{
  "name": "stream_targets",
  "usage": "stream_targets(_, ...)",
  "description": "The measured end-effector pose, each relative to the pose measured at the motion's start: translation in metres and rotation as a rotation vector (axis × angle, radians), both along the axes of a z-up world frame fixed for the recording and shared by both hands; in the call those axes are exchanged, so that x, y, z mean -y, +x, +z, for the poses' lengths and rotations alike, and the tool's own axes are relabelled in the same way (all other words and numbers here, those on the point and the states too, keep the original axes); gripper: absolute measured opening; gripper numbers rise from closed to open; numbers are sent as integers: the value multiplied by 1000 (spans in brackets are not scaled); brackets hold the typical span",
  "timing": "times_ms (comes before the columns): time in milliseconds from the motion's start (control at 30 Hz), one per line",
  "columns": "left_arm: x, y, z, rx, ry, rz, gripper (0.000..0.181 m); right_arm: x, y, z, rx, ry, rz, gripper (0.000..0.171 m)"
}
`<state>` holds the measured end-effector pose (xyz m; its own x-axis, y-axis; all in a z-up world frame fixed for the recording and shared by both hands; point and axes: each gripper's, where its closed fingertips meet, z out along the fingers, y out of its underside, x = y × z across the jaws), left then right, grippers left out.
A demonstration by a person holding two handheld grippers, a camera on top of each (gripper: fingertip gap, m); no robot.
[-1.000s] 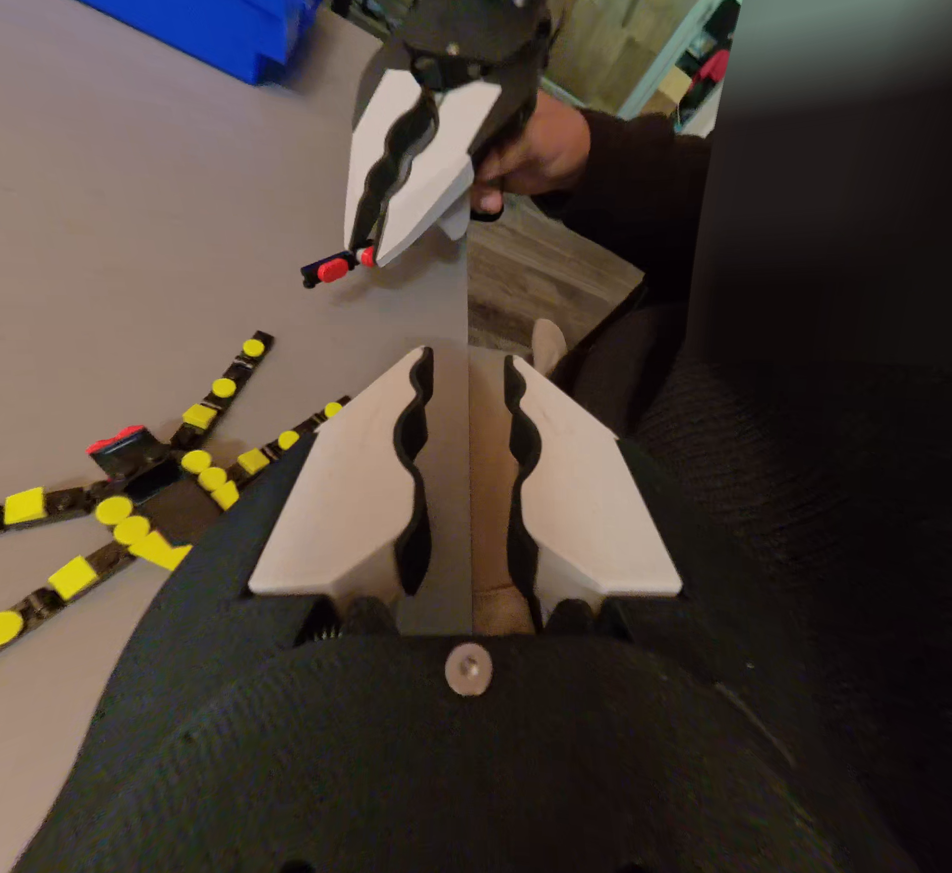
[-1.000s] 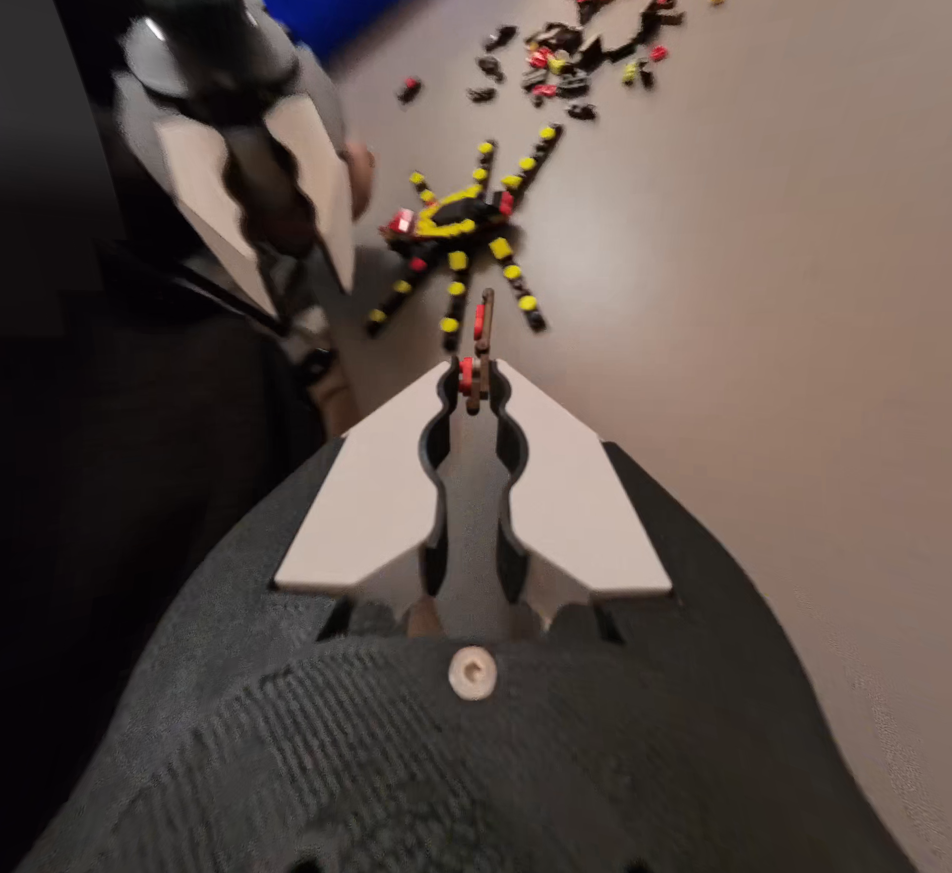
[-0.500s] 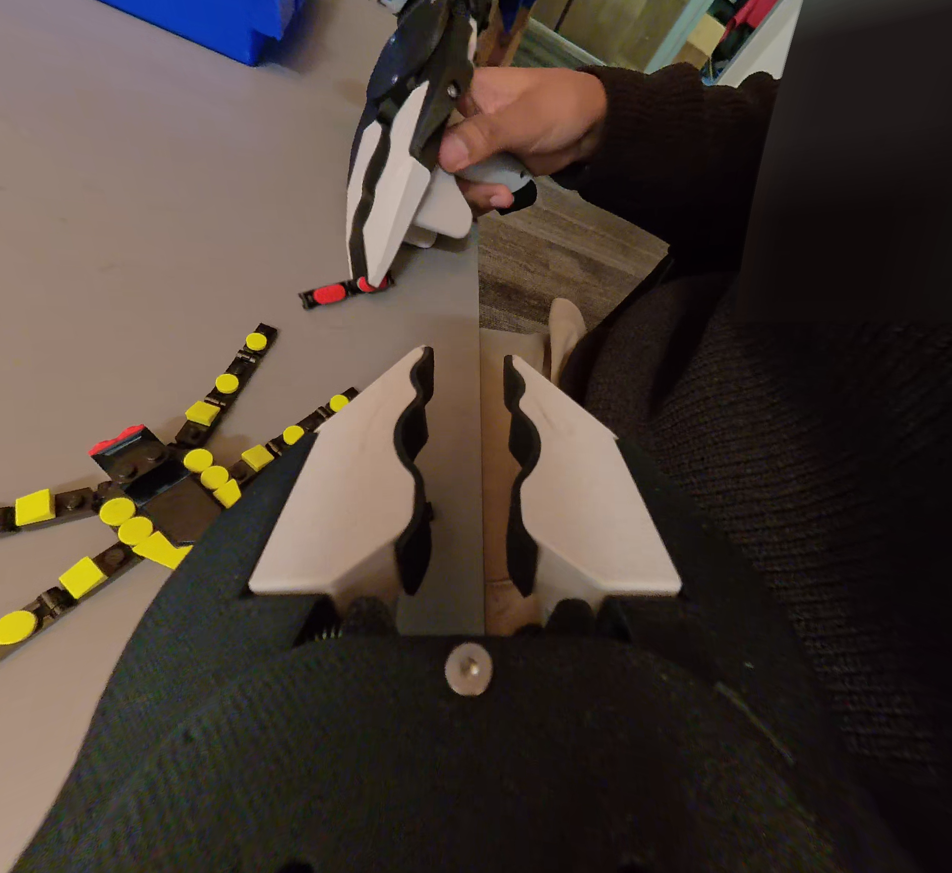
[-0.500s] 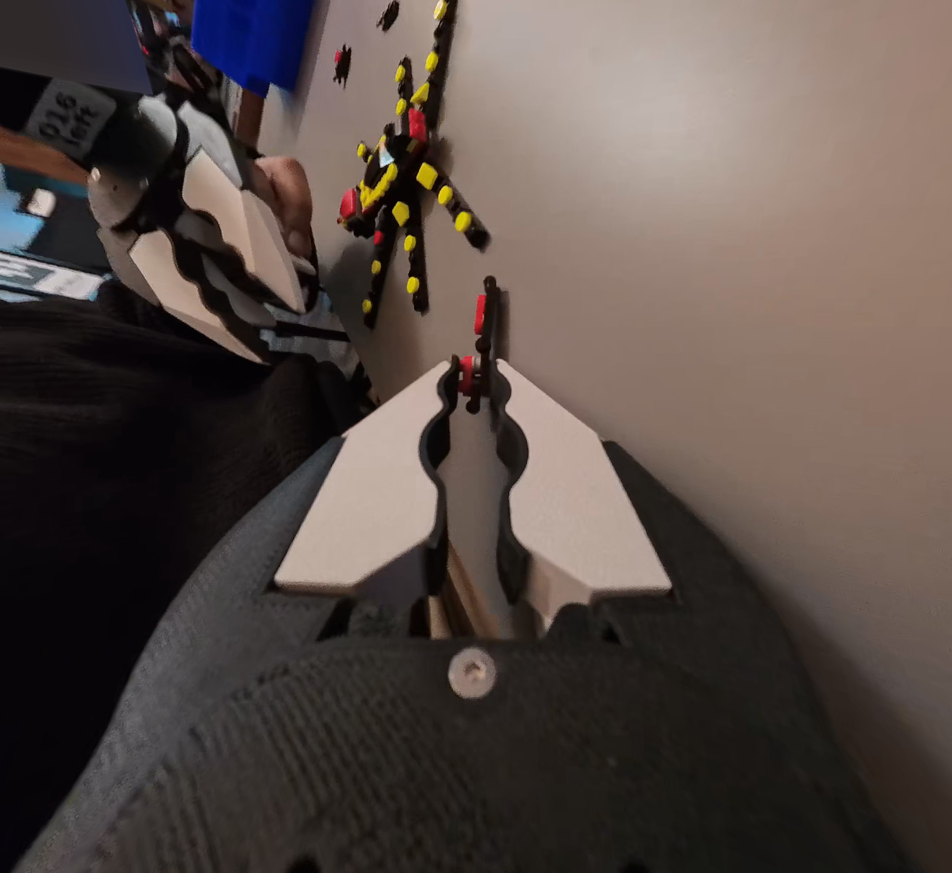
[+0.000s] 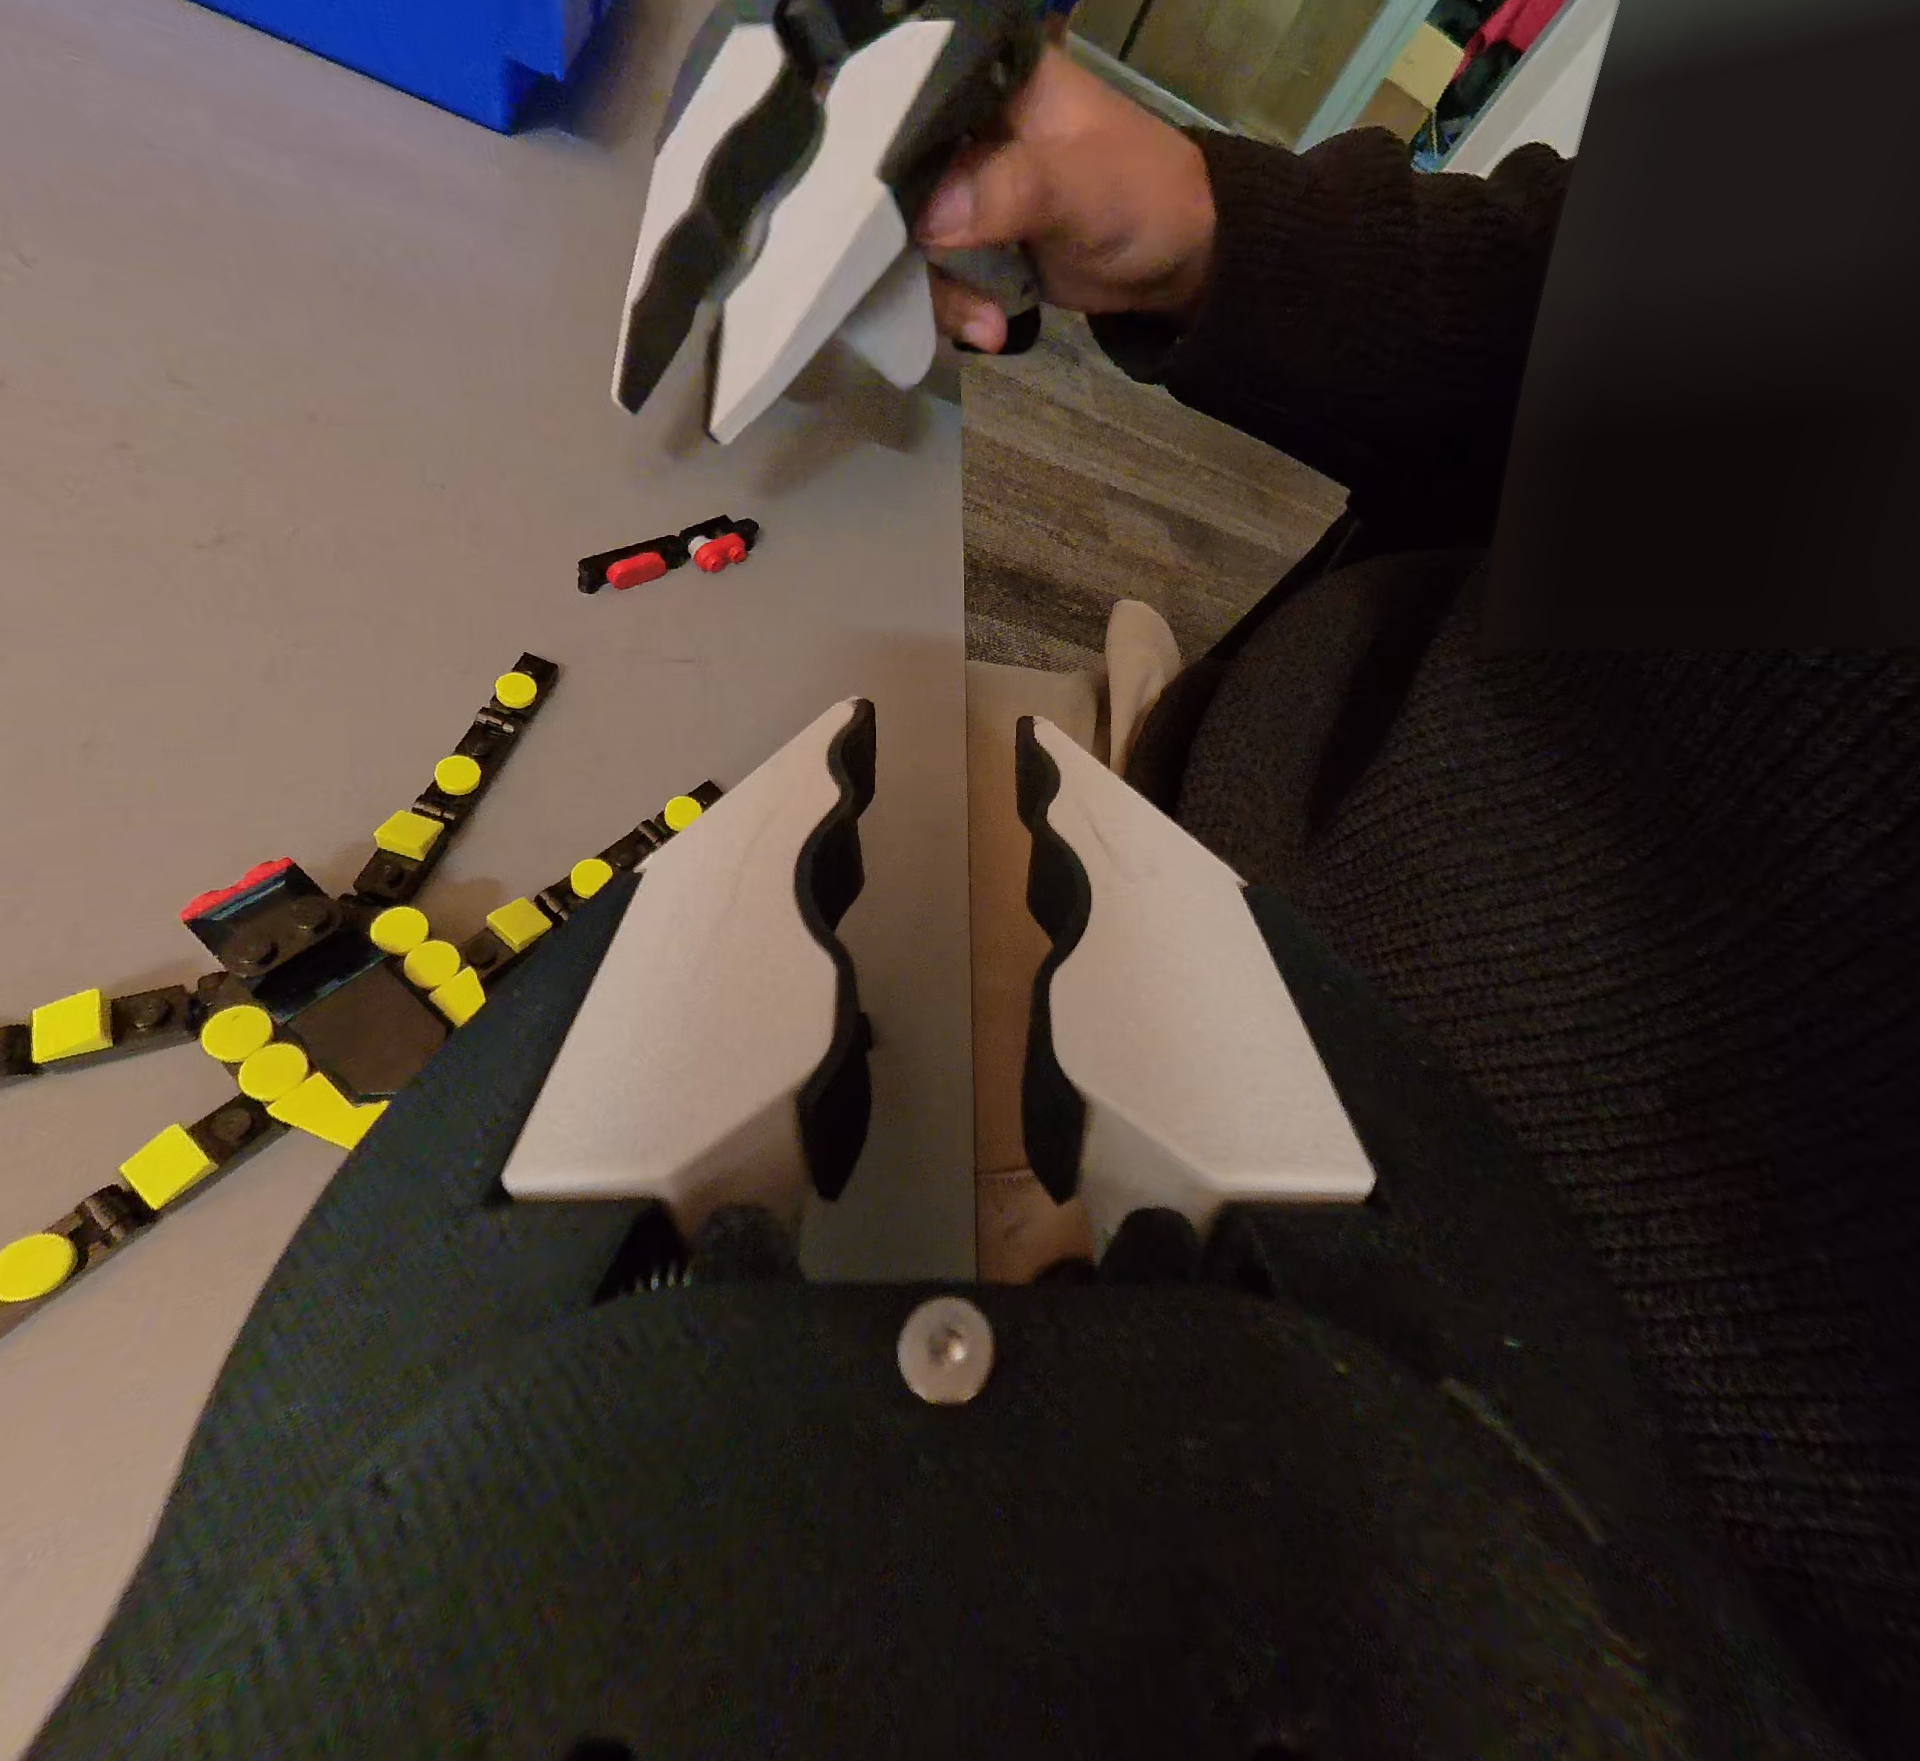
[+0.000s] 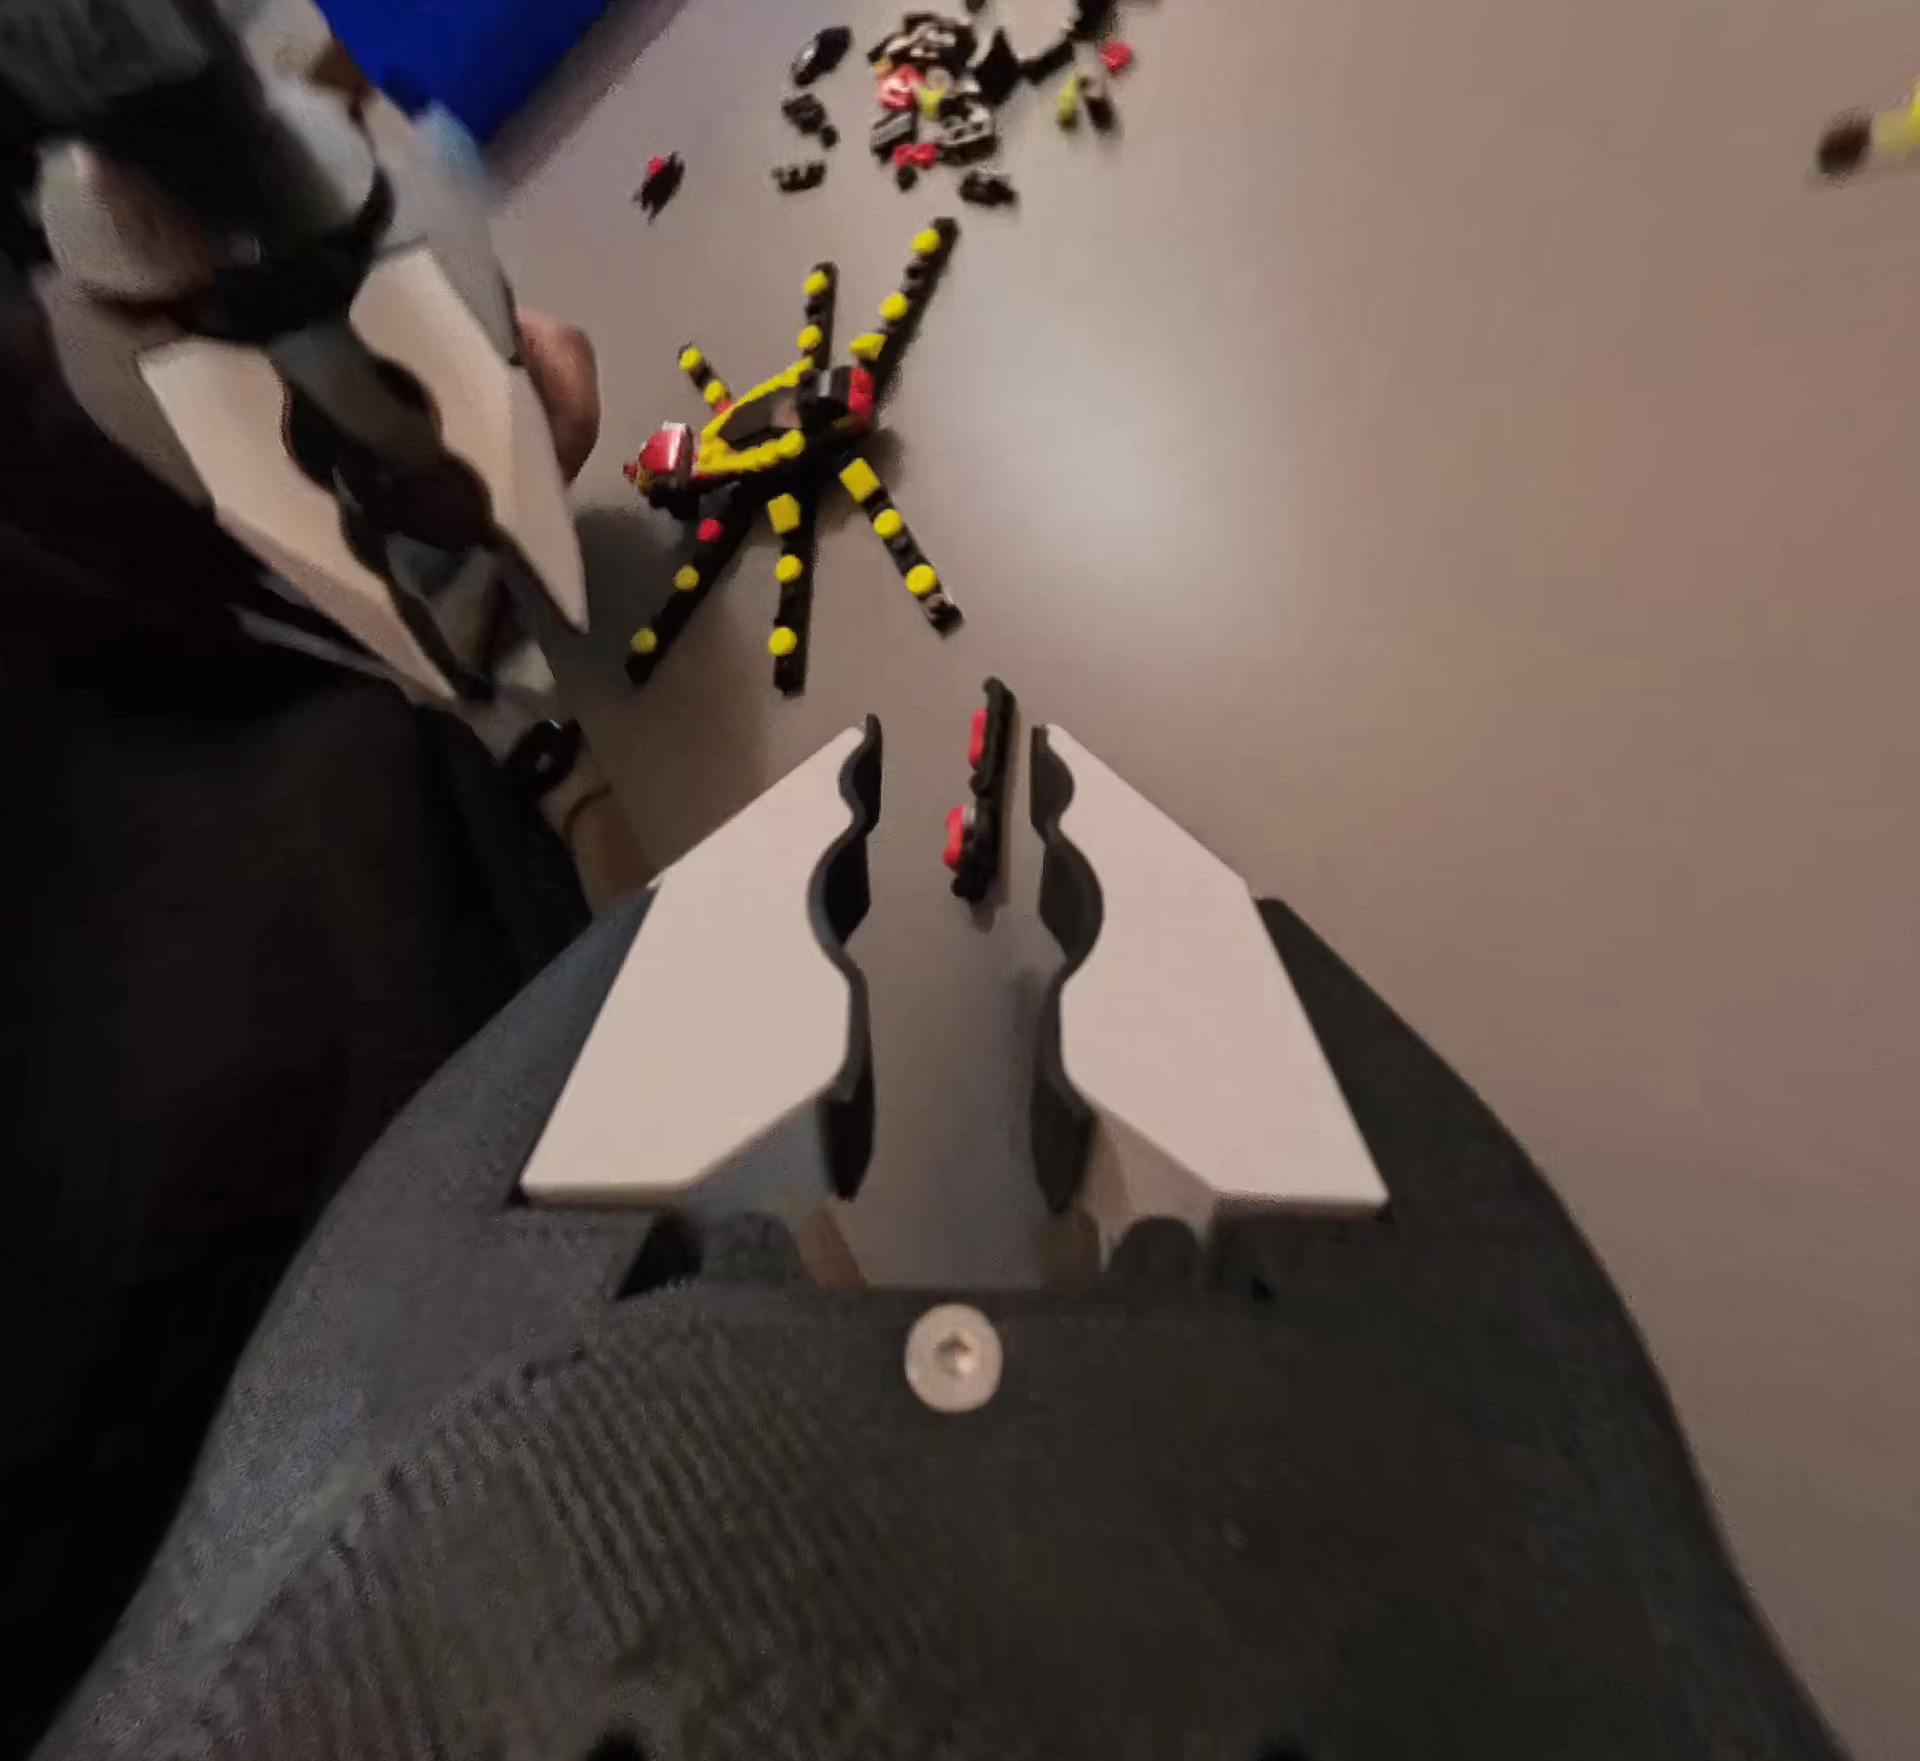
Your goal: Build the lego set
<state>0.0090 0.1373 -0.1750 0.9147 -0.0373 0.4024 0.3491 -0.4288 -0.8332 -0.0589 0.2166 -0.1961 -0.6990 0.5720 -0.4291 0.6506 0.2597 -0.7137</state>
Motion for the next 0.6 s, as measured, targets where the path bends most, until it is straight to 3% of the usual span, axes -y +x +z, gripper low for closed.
stream_targets(267,0,0,0,0,0,-1,26,10,17,-18,-416,535,256,8)
stream_targets(400,0,1,0,-2,-1,-3,26,4,18,-30,-442,660,295,8)
stream_targets(600,0,1,1,-4,3,-3,25,-1,17,-36,-421,683,292,13)
